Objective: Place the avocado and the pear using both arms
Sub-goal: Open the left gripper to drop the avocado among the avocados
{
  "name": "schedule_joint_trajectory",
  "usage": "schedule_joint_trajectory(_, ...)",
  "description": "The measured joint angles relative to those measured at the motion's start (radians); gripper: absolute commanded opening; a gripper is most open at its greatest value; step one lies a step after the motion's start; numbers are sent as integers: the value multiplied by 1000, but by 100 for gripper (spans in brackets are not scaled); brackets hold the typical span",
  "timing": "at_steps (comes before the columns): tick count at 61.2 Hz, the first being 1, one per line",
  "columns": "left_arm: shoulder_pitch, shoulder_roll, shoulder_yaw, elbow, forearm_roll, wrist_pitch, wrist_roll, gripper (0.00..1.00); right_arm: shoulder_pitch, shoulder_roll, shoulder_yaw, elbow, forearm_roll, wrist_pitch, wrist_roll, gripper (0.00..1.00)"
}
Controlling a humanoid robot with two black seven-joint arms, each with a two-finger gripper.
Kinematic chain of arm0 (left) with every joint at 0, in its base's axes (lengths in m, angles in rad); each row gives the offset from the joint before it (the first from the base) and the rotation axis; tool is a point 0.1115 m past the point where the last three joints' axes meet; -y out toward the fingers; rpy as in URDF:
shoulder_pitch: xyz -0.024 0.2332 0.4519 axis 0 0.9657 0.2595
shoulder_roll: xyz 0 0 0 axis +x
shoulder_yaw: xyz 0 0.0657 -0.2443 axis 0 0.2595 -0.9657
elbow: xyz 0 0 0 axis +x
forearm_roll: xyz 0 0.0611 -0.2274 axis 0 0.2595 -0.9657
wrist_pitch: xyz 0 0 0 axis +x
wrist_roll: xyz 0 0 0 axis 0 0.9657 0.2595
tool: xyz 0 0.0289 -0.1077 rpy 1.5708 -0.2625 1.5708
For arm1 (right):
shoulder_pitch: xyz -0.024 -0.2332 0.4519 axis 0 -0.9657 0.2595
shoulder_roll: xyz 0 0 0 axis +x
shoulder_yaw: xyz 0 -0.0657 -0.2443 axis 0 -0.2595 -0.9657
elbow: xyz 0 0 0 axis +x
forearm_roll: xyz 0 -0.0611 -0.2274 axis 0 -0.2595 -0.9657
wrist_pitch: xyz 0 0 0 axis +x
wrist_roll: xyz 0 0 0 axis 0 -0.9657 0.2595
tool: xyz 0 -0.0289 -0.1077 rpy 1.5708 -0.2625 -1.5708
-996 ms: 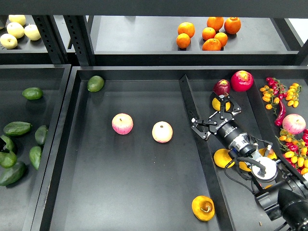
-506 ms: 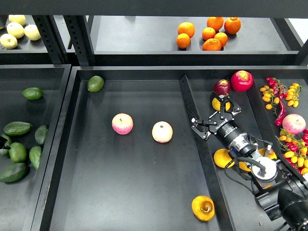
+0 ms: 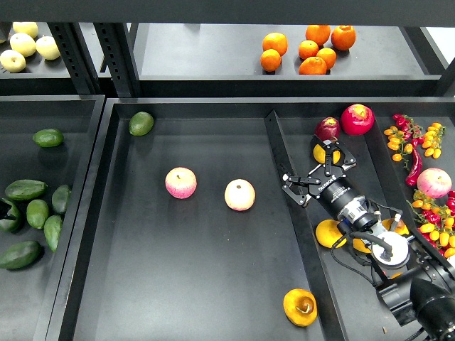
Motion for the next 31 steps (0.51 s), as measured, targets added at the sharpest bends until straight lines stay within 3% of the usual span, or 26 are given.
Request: schedule_joint_trajectory(31, -6, -17, -12, -11, -19, 0, 0, 76, 1, 0, 0, -1, 0, 0, 0, 99)
